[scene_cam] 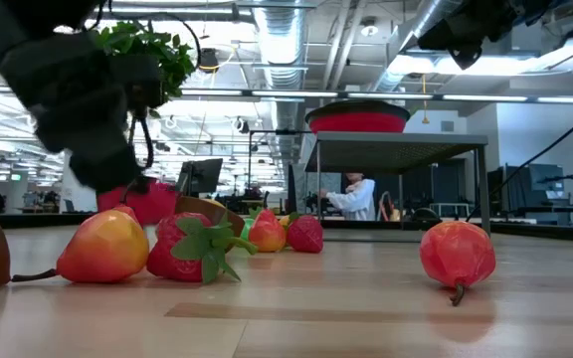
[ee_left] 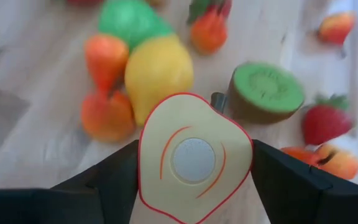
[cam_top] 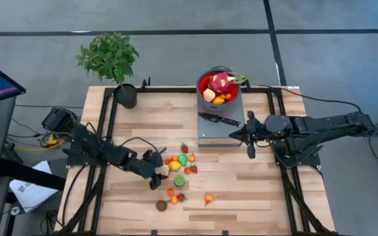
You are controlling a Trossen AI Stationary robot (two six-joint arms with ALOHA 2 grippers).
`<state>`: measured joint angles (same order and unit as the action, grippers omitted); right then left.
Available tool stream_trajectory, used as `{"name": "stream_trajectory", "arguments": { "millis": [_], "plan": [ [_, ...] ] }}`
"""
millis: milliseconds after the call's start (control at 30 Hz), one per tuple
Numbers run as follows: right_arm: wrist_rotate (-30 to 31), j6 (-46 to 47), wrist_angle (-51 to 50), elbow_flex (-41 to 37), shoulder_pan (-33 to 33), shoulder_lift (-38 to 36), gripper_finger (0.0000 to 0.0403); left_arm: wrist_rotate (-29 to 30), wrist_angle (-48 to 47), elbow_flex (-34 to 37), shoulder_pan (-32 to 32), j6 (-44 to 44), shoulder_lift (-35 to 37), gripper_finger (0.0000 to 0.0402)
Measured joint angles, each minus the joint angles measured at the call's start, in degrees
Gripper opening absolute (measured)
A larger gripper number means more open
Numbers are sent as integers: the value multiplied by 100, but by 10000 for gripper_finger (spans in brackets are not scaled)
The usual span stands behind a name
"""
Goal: Pick & Place Fruit
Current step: Put the red half apple into the red colander on the shelf
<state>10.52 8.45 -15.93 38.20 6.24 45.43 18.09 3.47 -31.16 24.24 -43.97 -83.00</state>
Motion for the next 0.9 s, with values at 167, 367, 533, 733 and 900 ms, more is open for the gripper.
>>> {"name": "stream_trajectory", "arguments": {
  "millis": [167,367,533,733,900],
  "plan": [
    [0,-142,-34,0,-1,0,3,27,22,0,-232,134,670,265],
    [0,-424,-35,0,-2,0,3,210,54,0,-516,195,1594,267],
    [-1,-516,-34,0,-2,0,3,359,85,0,-718,201,2258,265],
    [0,-829,-34,0,-2,0,3,460,95,0,-957,237,2807,267],
    [0,-922,-32,0,0,0,3,499,296,0,-1140,470,2986,266]
  ]
}}
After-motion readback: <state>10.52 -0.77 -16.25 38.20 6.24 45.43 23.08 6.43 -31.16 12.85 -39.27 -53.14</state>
